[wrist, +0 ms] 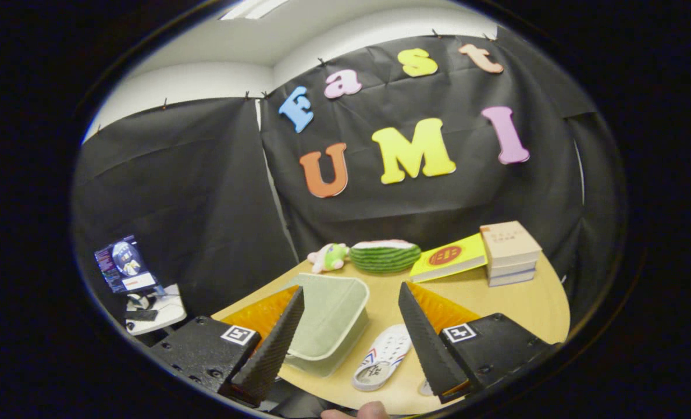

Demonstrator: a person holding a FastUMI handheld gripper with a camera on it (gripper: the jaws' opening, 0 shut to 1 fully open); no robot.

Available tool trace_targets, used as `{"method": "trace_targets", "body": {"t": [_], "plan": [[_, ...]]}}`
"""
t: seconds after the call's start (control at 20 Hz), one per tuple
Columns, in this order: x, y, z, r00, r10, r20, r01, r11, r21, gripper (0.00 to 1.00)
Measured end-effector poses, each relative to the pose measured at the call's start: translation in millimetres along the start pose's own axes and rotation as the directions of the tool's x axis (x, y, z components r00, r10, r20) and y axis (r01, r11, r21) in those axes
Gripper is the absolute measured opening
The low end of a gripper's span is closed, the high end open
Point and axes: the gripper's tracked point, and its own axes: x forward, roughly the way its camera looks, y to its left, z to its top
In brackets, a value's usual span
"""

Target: Open the storage box then place both shoes into the box .Put the left shoe in first, then the right shoe, with the right side of both shoes facing outward in a uniform manner.

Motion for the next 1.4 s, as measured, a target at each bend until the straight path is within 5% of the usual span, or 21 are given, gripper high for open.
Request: {"method": "trace_targets", "body": {"t": [0.35,0.75,0.95,1.05,1.4], "plan": [[59.0,0.4,-70.4,0.976,0.143,-0.162,-0.117,0.98,0.158,1.0],[101.8,5.0,-122.3,0.916,0.307,-0.257,-0.185,0.894,0.408,0.97],[111.4,11.7,-132.7,0.903,0.341,-0.262,-0.193,0.867,0.46,0.88],[111.4,17.0,-133.5,0.89,0.382,-0.247,-0.205,0.821,0.533,0.8],[110.1,12.4,-135.4,0.885,0.42,-0.203,-0.183,0.712,0.678,0.43]]}}
